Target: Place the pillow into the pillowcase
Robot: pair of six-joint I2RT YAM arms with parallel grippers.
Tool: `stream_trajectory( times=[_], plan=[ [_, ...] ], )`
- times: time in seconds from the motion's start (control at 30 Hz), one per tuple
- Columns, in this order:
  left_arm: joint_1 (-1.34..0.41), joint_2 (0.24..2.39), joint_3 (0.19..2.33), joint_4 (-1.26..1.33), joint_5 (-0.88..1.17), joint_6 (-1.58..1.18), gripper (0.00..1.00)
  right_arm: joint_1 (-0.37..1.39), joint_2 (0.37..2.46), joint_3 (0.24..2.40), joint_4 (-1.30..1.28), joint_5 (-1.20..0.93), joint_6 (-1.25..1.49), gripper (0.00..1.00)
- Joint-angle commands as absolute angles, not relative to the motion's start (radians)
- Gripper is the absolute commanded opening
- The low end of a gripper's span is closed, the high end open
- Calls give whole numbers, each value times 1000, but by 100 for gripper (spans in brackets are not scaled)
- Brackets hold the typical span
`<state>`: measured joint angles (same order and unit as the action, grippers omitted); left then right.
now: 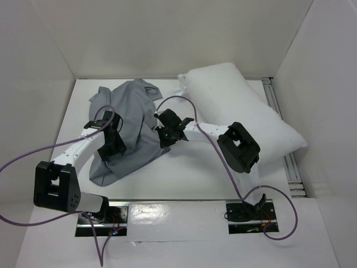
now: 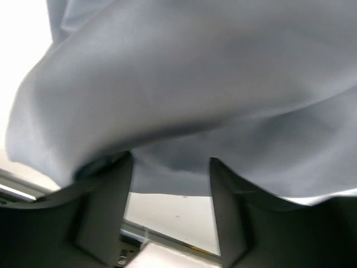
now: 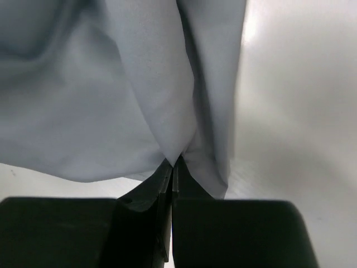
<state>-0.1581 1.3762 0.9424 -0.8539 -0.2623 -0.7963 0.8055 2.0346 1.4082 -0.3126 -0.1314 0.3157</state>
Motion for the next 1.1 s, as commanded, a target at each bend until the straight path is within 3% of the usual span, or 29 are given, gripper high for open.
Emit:
stream_trajectory(
  times=[0.0,0.1,0.3,0.43,0.6,0.7,0.8,1.07],
  plan=[
    [-129,1373,972,-795,-167,-750,64,795,2013,1531,-342,-52,281,0],
    [-115,1382,1064,-795,-147,-727,49,765,1952,1632,-366,-11,236,0],
    [-124,1391,1249,-834,-133,-657,47,720,1820,1697,-491,119,140,0],
    [-250,1396,1301,-822,-94,-523,59,667,1770,1582,-502,105,127,0],
    [-483,1434,1279,-769,-116,-477,81,615,1781,1562,-483,20,127,0],
    [-593,1443,1267,-724,-117,-504,90,597,1815,1581,-483,-26,137,0],
    [-690,1469,1246,-671,-121,-567,91,588,1815,1591,-483,-67,146,0],
    [-848,1634,1213,-529,-418,-716,93,558,1815,1591,-474,-132,155,0]
  ],
)
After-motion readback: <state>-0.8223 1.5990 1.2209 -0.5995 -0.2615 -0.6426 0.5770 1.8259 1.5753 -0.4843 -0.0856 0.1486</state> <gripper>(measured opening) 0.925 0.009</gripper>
